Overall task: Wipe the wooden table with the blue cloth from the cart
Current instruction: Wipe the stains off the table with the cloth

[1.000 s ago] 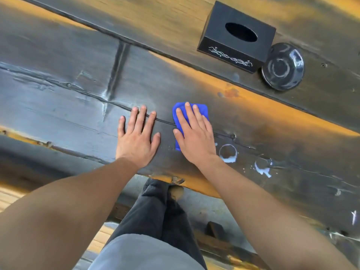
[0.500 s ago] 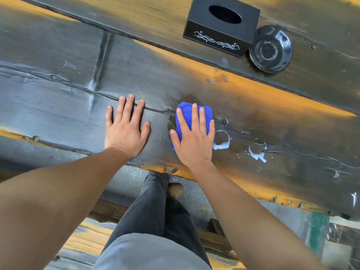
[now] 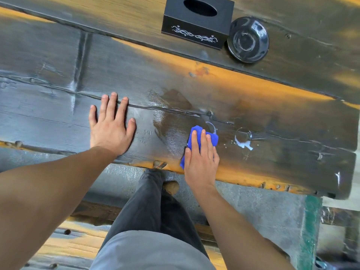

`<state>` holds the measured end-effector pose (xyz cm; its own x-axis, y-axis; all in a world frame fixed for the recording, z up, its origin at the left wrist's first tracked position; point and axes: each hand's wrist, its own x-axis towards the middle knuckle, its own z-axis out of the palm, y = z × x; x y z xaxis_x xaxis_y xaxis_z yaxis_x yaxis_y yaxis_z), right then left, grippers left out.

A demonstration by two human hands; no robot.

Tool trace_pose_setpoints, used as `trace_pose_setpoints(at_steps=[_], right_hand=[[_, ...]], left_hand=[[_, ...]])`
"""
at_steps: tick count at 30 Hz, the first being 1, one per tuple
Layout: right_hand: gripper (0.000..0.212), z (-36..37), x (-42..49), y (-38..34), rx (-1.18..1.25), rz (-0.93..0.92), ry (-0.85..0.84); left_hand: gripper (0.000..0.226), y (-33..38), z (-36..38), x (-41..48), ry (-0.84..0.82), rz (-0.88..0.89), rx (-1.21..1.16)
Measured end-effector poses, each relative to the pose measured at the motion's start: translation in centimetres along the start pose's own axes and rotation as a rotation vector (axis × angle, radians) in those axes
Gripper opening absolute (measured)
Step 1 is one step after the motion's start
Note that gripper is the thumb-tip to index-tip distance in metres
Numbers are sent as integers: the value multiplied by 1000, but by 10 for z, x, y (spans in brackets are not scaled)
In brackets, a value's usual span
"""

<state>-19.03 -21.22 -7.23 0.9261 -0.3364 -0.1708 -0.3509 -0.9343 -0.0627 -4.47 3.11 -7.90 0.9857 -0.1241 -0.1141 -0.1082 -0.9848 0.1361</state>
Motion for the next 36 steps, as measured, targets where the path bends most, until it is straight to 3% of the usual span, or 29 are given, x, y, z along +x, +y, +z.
trace_pose_setpoints(at_steps=[9, 12, 15, 19, 24, 36], right_hand=[[44, -25, -39, 55, 228, 70, -114], [46, -43, -34, 63, 357, 162, -36], [46, -62, -2, 53, 384, 150, 68], [45, -71, 73, 30, 306, 10, 103], [46, -55, 140, 9, 184, -133, -10], [65, -26, 102, 30, 15, -82, 26]], left_hand=[[66, 3, -7, 0, -54, 0, -54], [67, 24, -13, -3, -36, -3, -169], [67, 70, -14, -9, -34, 154, -223], [67, 111, 1, -9, -79, 182, -175], [68, 110, 20, -9, -1, 187, -44], [67, 115, 18, -10, 21, 176, -49]])
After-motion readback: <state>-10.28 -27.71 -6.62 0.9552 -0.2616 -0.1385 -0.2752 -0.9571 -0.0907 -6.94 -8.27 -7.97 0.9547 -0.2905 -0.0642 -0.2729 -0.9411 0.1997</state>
